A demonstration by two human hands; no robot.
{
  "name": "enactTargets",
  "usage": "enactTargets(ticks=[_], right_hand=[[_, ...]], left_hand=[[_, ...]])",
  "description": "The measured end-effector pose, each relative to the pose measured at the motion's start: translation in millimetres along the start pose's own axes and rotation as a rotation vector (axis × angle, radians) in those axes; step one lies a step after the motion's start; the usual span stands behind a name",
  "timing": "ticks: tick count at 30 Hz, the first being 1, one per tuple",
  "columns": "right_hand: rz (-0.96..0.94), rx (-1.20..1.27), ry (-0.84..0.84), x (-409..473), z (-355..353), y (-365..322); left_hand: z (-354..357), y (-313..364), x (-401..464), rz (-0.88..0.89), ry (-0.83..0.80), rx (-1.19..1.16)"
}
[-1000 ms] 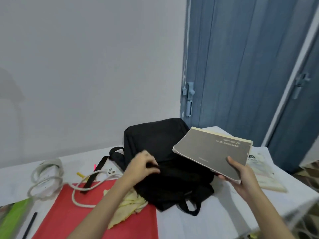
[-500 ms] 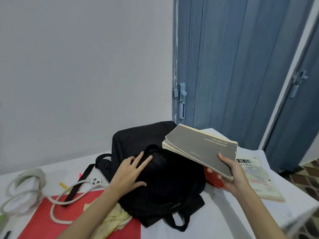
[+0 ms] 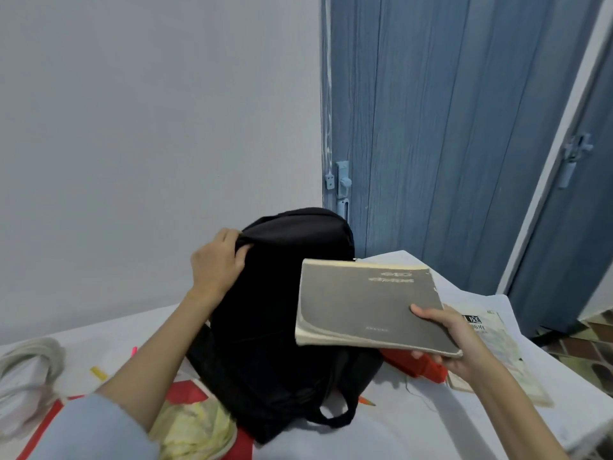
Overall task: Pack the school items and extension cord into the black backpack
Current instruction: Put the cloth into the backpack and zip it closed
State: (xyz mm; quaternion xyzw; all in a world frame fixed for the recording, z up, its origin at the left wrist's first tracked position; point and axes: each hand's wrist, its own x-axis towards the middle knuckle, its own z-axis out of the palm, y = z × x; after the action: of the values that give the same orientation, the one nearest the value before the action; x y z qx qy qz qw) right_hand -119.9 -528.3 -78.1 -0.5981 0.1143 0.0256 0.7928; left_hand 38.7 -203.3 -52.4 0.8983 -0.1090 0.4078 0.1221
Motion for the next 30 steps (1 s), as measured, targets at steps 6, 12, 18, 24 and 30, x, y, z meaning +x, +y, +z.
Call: enactTargets(ticks=[6,12,18,24,30], right_hand=[[0.085,0.005,-0.105,19,55,-1],[0.123,0.358,0.091,72,126,46],[0.262,0.217,0.092,135,146,62],[0.282,0.328,0.113,155,146,56],[0.357,0.212,-0.079,144,133,51]], left_hand=[[-4,13,-2,0.116,0.122,0.026],[-12,5,-1,0.196,0.174,0.065],[-15,1,-2,0.296,0.153,0.086],[-13,2,-5,0.329,0.141,0.085],[-10,-12,-13,0.209,0.084,-0.036]])
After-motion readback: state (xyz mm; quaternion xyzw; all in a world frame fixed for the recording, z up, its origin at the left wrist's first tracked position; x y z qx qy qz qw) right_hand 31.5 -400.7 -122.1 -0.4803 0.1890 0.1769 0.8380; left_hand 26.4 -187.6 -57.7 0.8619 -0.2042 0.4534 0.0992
